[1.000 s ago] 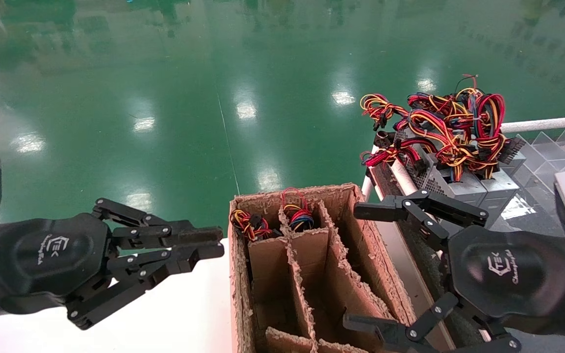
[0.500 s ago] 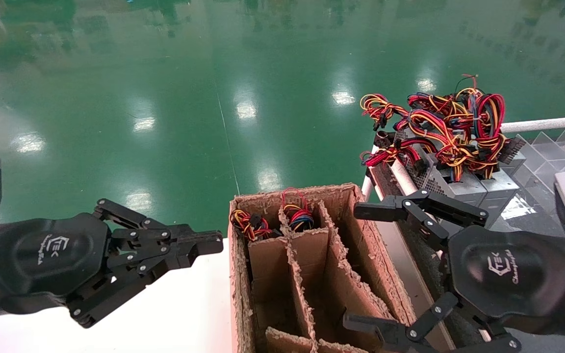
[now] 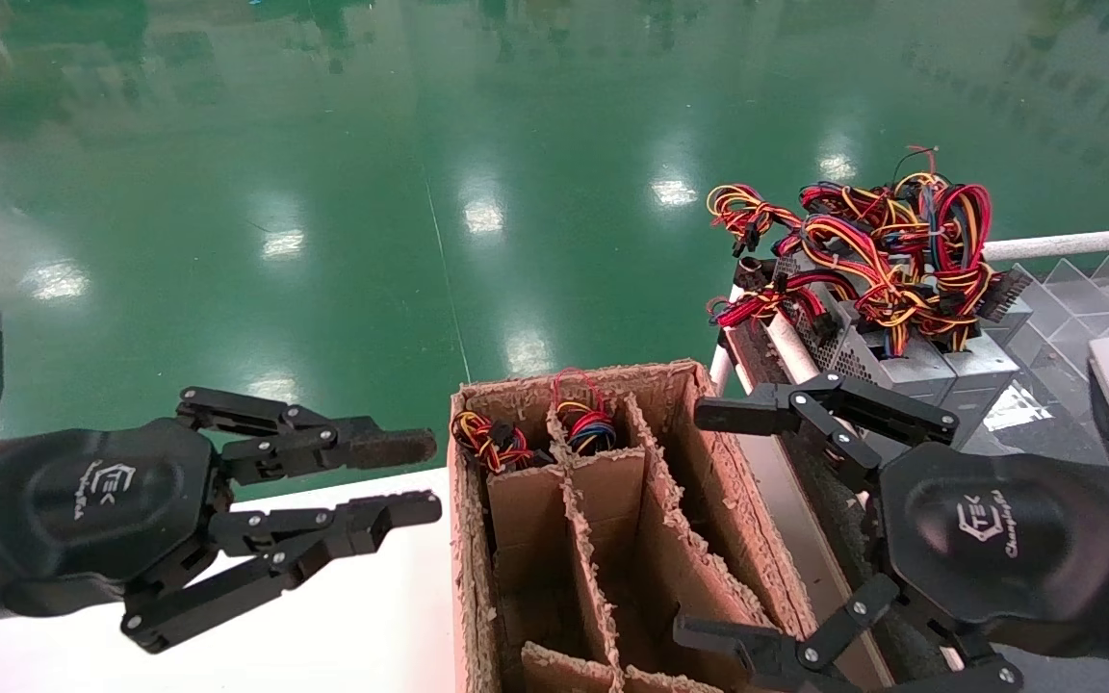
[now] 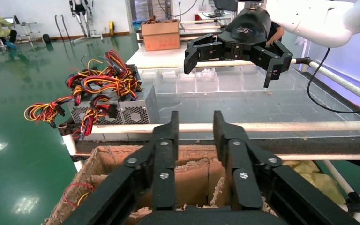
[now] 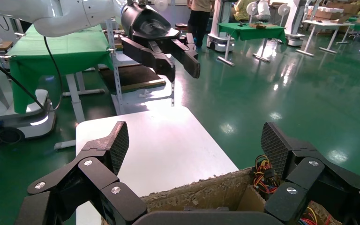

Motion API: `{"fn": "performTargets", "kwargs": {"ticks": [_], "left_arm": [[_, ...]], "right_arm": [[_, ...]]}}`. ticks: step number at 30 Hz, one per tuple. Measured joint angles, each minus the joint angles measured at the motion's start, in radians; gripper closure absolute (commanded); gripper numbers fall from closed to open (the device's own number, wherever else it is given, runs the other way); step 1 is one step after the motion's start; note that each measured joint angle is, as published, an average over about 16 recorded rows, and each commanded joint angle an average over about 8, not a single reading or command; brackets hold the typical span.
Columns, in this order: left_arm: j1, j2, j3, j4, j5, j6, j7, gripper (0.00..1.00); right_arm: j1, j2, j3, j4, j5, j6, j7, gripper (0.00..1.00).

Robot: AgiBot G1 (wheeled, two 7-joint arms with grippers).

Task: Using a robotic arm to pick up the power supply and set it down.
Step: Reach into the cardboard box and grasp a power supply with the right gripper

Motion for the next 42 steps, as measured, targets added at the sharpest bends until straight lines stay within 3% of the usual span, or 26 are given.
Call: {"fn": "performTargets", "kwargs": {"ticks": [10, 18, 31, 42], "left_arm": [[0.0, 0.0, 0.0, 0.0, 0.0, 0.0, 0.0, 0.0], [0.0, 0.0, 0.0, 0.0, 0.0, 0.0, 0.0, 0.0], [0.0, 0.0, 0.0, 0.0, 0.0, 0.0, 0.0, 0.0], [0.0, 0.0, 0.0, 0.0, 0.0, 0.0, 0.0, 0.0]], "right_arm": [[0.001, 0.007, -0.005, -0.031, -0.034, 0.021, -0.006, 0.0], [0.064, -0.032, -0.059, -0.133, -0.166, 0.071, 0.003, 0.0], [0.34, -0.282, -0.231, -0.554, -0.475, 0.114, -0.035, 0.0], [0.499, -0.478, -0.302, -0.919, -0.585, 0.122, -0.168, 0.0]]}}
